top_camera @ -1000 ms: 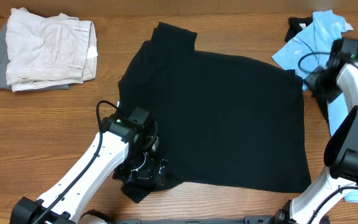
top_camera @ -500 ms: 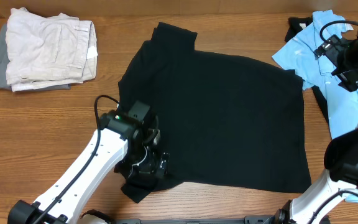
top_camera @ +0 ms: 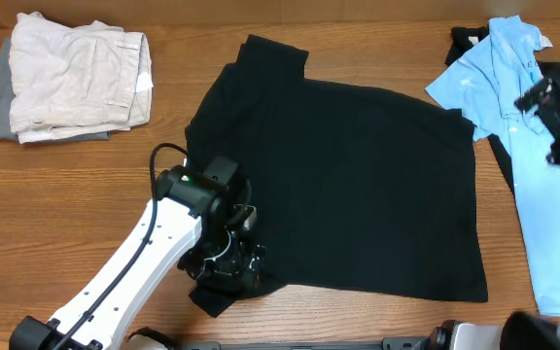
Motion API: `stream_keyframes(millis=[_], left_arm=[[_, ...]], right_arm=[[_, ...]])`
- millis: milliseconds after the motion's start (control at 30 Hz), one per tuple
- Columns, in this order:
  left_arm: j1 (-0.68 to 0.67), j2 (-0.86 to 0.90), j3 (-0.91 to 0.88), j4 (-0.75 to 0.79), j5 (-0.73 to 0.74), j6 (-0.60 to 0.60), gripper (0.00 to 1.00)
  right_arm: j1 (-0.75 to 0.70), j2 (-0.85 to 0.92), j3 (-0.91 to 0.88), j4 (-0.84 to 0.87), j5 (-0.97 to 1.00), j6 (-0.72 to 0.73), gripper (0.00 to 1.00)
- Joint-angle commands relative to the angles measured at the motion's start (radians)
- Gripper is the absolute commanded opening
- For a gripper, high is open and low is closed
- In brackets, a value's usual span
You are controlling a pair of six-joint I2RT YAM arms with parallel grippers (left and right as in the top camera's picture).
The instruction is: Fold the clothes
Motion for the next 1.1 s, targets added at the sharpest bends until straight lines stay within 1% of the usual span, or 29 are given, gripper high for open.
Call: stream_keyframes(millis=[0, 67, 100, 167, 200, 233, 400, 567, 900, 1067], left_arm=[[-0.048, -0.002, 0.011, 0.002, 0.035, 0.059, 0.96], [-0.087, -0.002, 0.011, 0.014, 0.035, 0.046, 0.96], [-0.105, -0.002, 0.011, 0.02, 0.03, 0.021, 0.97], [-0.134, 0.0, 0.011, 0.031, -0.006, -0.074, 0.98], [-0.14, 0.003, 0.011, 0.032, -0.026, -0.107, 0.98], [-0.141, 0.007, 0.011, 0.033, -0.036, -0.115, 0.98], [-0.138, 0.039, 0.011, 0.029, -0.046, -0.099, 0.97], [-0.139, 0.097, 0.006, 0.035, -0.046, -0.071, 0.96], [-0.146, 0.259, 0.005, 0.071, -0.042, -0.07, 0.95], [-0.146, 0.316, 0.004, 0.115, -0.042, -0.07, 0.94]], right_arm=[[0.0, -0.071, -0.138, 0.0, 0.022, 0.095, 1.0], [0.001, -0.121, -0.234, 0.003, 0.063, 0.166, 1.0], [0.001, -0.145, -0.283, 0.012, 0.071, 0.187, 1.0], [0.001, -0.191, -0.387, 0.044, 0.069, 0.188, 1.0], [0.001, -0.207, -0.431, 0.055, 0.072, 0.188, 1.0], [0.001, -0.22, -0.474, 0.063, 0.073, 0.188, 1.0], [0.0, -0.269, -0.702, 0.128, 0.069, 0.189, 1.0], [-0.001, -0.308, -0.869, 0.222, 0.069, 0.189, 1.0], [-0.002, -0.317, -1.041, 0.321, 0.069, 0.208, 1.0], [-0.002, -0.317, -1.118, 0.381, 0.069, 0.208, 1.0]])
